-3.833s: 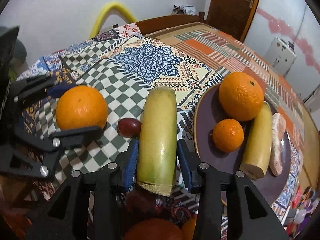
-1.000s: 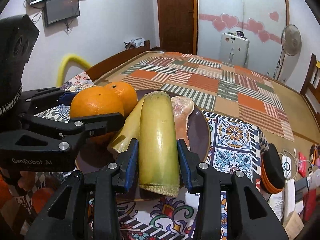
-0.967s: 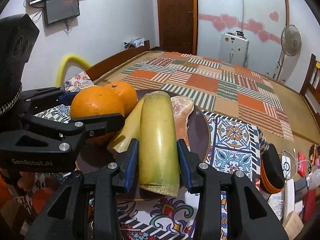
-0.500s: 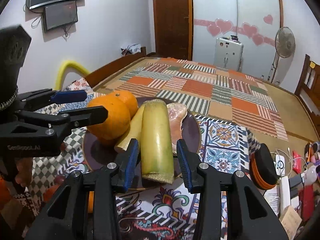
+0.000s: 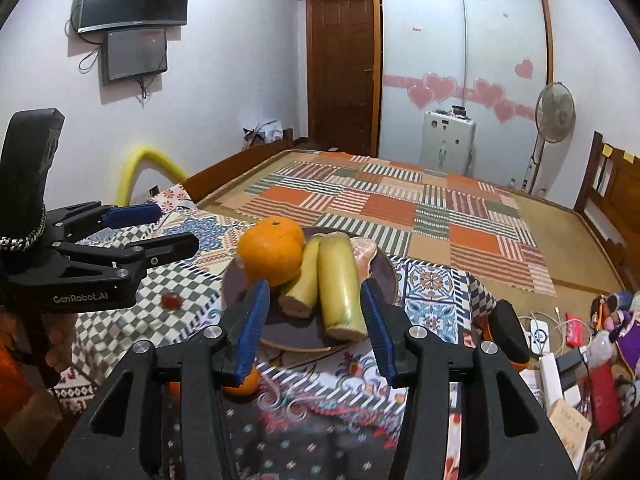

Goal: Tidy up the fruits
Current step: 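Carry the cylinder and orange onto the purple plate and open both tools, then grasp the red round fruit with the left tool while the right tool grasps the small tangerine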

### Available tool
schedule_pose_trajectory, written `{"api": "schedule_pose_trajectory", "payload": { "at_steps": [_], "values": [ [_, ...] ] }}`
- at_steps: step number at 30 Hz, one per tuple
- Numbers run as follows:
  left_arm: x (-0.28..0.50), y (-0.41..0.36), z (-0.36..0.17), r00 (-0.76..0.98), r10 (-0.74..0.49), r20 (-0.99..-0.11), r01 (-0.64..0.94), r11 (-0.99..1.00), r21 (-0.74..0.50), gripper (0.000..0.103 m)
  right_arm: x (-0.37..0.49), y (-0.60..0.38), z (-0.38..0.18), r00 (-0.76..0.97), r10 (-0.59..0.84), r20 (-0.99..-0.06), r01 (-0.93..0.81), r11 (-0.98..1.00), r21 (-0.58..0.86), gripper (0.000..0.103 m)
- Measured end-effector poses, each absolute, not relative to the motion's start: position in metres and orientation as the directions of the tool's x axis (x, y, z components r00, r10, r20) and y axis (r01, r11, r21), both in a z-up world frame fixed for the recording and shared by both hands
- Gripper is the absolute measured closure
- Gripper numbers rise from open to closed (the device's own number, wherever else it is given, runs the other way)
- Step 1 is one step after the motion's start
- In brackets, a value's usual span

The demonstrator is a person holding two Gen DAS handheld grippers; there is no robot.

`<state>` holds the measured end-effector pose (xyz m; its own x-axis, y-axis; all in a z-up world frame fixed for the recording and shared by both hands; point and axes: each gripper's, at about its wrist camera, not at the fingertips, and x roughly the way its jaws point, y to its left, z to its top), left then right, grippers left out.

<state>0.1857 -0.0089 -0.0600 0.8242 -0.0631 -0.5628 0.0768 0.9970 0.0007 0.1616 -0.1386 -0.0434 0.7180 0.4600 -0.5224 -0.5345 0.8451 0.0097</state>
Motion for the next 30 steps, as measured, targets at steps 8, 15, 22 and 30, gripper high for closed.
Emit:
{"api": "schedule_pose_trajectory", "payload": {
  "at_steps": [8,15,22,30],
  "values": [
    [0.151,-0.013,-0.074,0.816,-0.073,-0.573,0.079,0.997,-0.014,0.029,0.137,-0.143,-0.054,0.705,0.469,-0.531,-0.527,0.848,0.049,0.056],
    [0.139,-0.017,-0.095,0.783,-0.096,-0.614,0.085,0.995,-0.047,0.029,0.125,-0.152,-0.066,0.707,0.450,-0.546,-0.505,0.861,0.056,0.056],
    [0.136,-0.034,-0.116,0.749,-0.114,-0.653,0.107,0.993,-0.051,0.029,0.120,-0.158,-0.080,0.702,0.426,-0.571,-0.494,0.869,0.039,0.056],
    [0.138,-0.049,-0.132,0.720,-0.154,-0.677,0.148,0.987,-0.068,0.029,0.120,-0.162,-0.095,0.687,0.418,-0.594,-0.488,0.871,0.049,0.056]
  ]
}}
